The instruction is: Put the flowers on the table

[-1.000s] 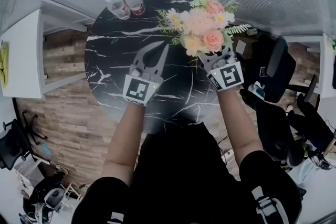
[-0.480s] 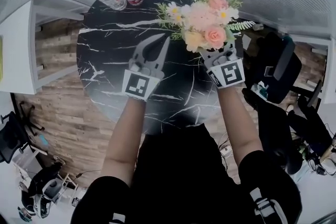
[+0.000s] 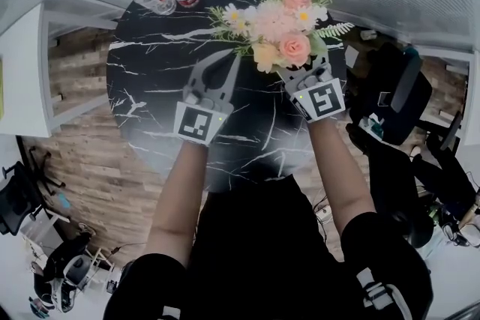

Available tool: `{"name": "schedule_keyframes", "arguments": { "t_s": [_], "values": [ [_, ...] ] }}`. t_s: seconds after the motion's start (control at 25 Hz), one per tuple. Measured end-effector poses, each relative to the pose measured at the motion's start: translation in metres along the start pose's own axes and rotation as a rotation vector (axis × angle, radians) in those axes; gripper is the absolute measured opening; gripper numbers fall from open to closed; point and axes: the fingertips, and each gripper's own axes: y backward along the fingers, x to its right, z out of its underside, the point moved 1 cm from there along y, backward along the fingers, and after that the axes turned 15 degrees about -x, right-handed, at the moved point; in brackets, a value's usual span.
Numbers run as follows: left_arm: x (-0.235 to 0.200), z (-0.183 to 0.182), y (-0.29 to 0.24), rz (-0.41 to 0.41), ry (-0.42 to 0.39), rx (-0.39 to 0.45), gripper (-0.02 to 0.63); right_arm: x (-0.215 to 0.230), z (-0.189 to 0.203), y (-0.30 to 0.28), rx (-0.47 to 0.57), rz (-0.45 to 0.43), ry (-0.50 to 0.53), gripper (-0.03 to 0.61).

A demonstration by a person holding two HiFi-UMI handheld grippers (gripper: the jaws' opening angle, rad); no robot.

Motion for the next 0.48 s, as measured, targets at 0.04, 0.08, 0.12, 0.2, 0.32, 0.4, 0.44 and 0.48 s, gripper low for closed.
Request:
{"name": "schedule_keyframes", "arguments": {
  "t_s": [0.04,0.08,0.12,0.2,0.32,0.4,0.44,0.48],
  "values": [
    [0.001,-0.001,0.0,0.0,-0.002,0.0,0.012,0.0,0.0,0.0,-0.008,-0.003,0.0,0.337],
    [0.002,-0.003,0.001,0.001,-0.004,0.0,0.012,-0.001,0.0,-0.001,-0.014,-0.008,-0.005,0.337],
    [0.003,-0.005,0.002,0.001,-0.007,0.003,0.012,-0.002,0.0,-0.001,-0.021,-0.015,-0.01,0.337],
    [0.004,-0.01,0.005,-0.001,-0.012,0.005,0.012,-0.001,0.004,0.0,-0.043,-0.022,-0.014,0.337],
    [0.006,-0.015,0.012,-0.004,-0.013,0.001,0.012,0.001,0.005,0.006,-0.064,-0.013,-0.026,0.339],
    [0.009,-0.018,0.018,-0.003,-0.018,0.0,0.012,0.001,0.004,0.013,-0.072,-0.006,-0.038,0.342],
    [0.01,-0.02,0.021,-0.002,-0.021,-0.001,0.012,0.001,0.003,0.018,-0.077,-0.004,-0.042,0.344],
    [0.012,-0.021,0.024,-0.001,-0.026,-0.002,0.012,0.001,0.003,0.023,-0.081,-0.001,-0.046,0.345]
  ]
}}
